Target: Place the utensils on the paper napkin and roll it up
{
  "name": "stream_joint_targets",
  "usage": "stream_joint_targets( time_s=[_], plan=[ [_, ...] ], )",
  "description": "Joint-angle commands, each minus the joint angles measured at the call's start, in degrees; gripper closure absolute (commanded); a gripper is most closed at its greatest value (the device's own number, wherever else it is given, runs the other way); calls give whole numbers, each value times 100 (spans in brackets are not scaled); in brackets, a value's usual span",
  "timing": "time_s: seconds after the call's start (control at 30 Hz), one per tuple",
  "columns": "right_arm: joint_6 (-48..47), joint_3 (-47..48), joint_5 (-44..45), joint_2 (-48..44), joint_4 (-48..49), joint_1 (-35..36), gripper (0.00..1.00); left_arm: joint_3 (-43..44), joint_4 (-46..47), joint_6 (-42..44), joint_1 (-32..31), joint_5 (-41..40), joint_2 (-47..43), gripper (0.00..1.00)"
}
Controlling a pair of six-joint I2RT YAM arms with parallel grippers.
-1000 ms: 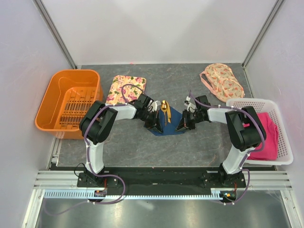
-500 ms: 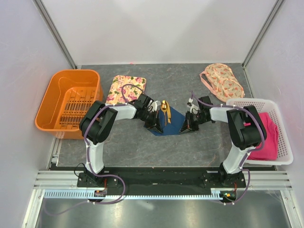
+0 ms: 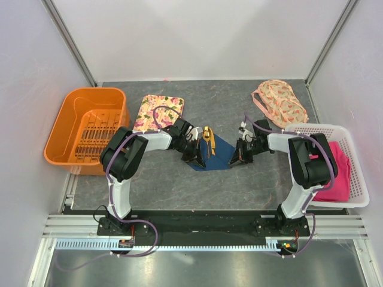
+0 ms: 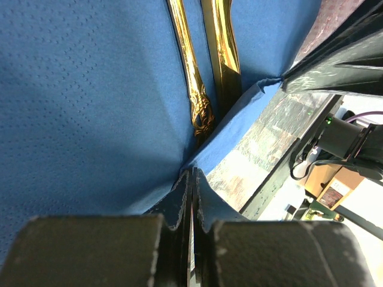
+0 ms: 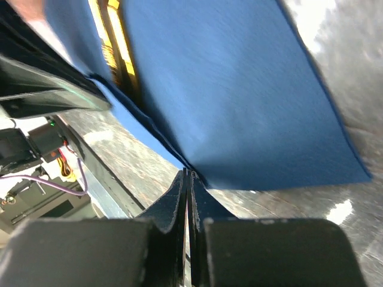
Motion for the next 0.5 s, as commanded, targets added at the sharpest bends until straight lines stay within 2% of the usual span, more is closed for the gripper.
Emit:
stream_joint_targets(
  time_s=[0.0, 0.23, 0.47],
  plan=[
    [258, 331, -395, -404, 475, 131, 97, 27, -215, 104, 15, -356, 51, 98],
    [1022, 401, -457, -325, 1063, 579, 98, 9, -223, 131, 15, -356, 25, 98],
    [1120, 419, -299, 202, 1355, 677, 98, 18, -223, 157, 15, -338, -19, 98]
  ],
)
